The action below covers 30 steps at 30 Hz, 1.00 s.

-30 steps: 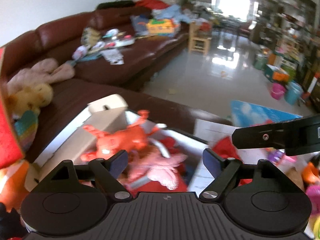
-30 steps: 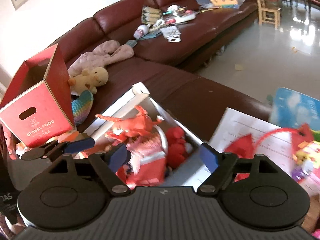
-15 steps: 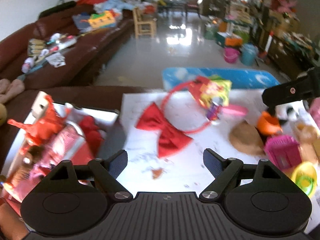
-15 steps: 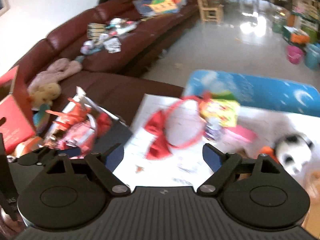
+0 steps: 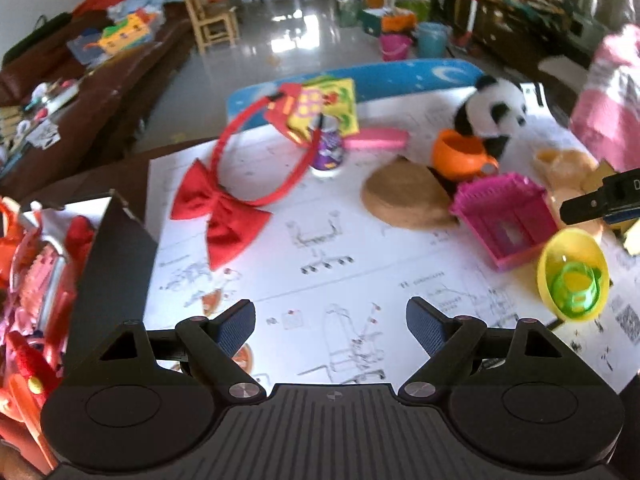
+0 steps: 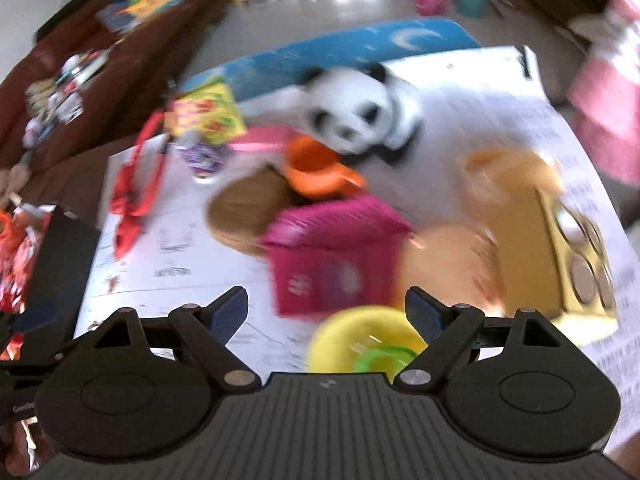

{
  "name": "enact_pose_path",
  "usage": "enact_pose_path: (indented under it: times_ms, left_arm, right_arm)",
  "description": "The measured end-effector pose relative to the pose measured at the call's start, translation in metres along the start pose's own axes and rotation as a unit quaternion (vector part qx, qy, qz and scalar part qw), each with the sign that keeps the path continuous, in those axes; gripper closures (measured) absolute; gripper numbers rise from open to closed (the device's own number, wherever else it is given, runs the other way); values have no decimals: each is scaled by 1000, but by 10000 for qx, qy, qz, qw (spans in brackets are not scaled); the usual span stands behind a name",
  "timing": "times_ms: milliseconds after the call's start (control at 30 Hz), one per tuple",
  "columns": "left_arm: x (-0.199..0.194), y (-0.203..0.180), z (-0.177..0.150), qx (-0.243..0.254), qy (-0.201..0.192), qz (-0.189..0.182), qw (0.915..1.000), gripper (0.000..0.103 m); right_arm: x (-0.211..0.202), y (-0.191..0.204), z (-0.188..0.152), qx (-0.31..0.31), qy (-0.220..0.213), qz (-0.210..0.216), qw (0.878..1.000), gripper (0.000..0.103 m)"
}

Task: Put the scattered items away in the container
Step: 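Swing the right gripper back over the table toward the yellow bowl, then move the right gripper past the yellow bowl onto the pink toy house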

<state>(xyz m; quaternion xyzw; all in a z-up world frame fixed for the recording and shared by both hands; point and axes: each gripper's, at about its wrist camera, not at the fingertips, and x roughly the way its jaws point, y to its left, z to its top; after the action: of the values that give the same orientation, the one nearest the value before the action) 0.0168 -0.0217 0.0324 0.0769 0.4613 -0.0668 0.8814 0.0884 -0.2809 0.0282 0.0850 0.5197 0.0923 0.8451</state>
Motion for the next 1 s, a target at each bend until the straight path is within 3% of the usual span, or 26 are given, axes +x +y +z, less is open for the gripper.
enact_pose_path:
  times_ms: [167, 400, 533, 700, 833, 1000]
  left_arm:
    - [7, -12, -2, 154, 114, 31, 9998, 12]
    - [17, -21, -3, 243, 288, 105, 9992, 12]
    - [21, -25, -4, 293, 343, 145, 9989, 12]
    - [27, -24, -2, 350, 394, 235, 9983, 12]
    - [36, -22, 8, 362, 390, 287, 9982, 12]
    - [60, -31, 35, 348, 349, 109, 9987, 15]
  right_arm:
    - [6, -33, -17, 387, 115, -112, 9991, 15]
    - [26, -56, -40, 936, 419, 76, 9947, 16]
    - [41, -46, -48, 1064, 578, 361, 9920, 17]
    - [52, -11, -53, 685, 782, 946, 9901, 19]
    - [46, -5, -44, 489, 595, 903, 9929, 19]
    - [43, -33, -31, 940, 399, 756, 9919, 21]
